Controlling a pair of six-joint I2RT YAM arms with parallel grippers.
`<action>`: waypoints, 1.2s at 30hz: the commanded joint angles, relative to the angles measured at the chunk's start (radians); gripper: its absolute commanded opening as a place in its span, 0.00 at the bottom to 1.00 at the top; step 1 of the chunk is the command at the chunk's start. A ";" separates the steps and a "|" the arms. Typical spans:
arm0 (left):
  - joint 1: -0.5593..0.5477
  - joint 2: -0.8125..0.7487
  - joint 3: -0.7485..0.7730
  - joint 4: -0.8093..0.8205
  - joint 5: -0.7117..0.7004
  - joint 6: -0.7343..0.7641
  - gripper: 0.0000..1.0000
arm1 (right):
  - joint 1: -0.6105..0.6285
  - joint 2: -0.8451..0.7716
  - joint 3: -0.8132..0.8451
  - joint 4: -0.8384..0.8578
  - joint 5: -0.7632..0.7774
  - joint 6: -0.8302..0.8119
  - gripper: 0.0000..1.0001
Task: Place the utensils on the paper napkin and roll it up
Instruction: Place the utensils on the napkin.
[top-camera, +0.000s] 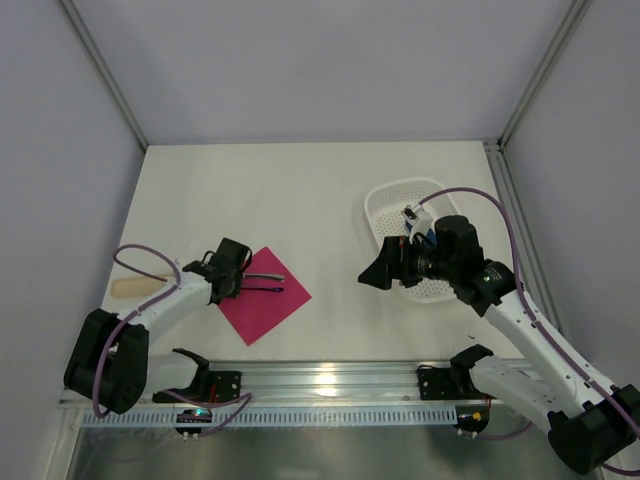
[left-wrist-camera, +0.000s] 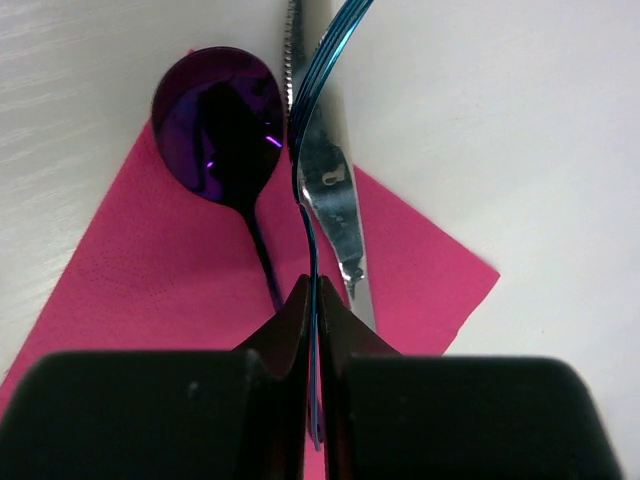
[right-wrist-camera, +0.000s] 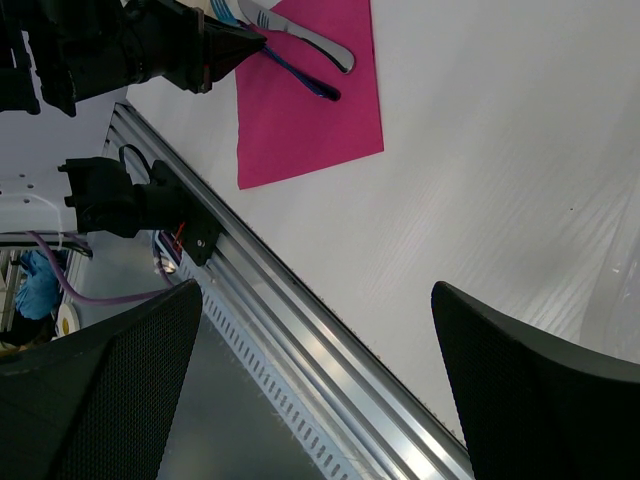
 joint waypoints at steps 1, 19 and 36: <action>-0.003 -0.025 -0.017 0.166 -0.064 0.040 0.00 | 0.003 -0.004 0.012 0.031 -0.005 0.005 0.99; -0.001 -0.019 -0.094 0.252 -0.061 0.008 0.00 | 0.003 -0.013 0.015 0.018 -0.001 0.005 0.99; -0.001 -0.011 -0.115 0.284 -0.058 -0.001 0.00 | 0.003 -0.017 0.017 0.013 -0.004 0.005 0.99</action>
